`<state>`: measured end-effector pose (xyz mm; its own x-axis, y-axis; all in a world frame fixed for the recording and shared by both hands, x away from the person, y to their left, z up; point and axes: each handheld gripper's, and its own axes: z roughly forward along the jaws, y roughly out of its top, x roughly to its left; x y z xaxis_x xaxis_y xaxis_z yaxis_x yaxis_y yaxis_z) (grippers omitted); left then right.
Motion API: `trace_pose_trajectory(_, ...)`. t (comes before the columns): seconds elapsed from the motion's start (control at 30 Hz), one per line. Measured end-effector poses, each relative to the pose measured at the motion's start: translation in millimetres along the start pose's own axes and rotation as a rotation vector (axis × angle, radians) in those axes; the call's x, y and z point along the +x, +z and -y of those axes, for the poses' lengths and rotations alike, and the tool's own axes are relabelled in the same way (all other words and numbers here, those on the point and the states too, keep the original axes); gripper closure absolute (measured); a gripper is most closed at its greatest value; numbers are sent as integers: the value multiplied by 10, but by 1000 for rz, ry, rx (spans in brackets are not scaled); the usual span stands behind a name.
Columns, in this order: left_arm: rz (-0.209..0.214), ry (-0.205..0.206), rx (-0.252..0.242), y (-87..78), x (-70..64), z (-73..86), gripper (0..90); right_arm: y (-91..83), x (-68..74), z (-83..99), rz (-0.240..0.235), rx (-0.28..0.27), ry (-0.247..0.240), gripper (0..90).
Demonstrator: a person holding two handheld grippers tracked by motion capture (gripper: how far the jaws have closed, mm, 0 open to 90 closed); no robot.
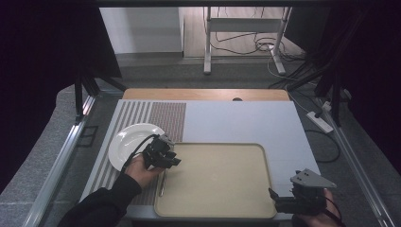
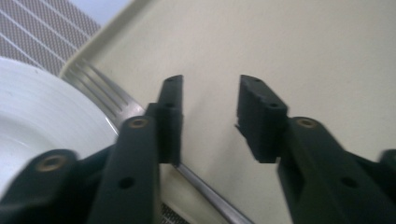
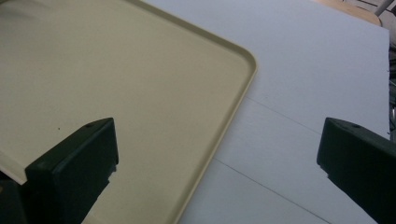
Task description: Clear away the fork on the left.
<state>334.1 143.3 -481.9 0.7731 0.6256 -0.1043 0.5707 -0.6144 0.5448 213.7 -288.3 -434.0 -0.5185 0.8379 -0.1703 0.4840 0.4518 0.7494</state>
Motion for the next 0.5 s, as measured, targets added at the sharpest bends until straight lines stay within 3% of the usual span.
trace_pose_trajectory(0.23, -37, 9, -44, -89, -19, 37, 397, 0, 1, 0, 1, -1, -1, 0)
trace_pose_trajectory(0.5, -6, -39, -79, -191, 27, 106, 268, -1, 1, 0, -1, -1, -1, 0)
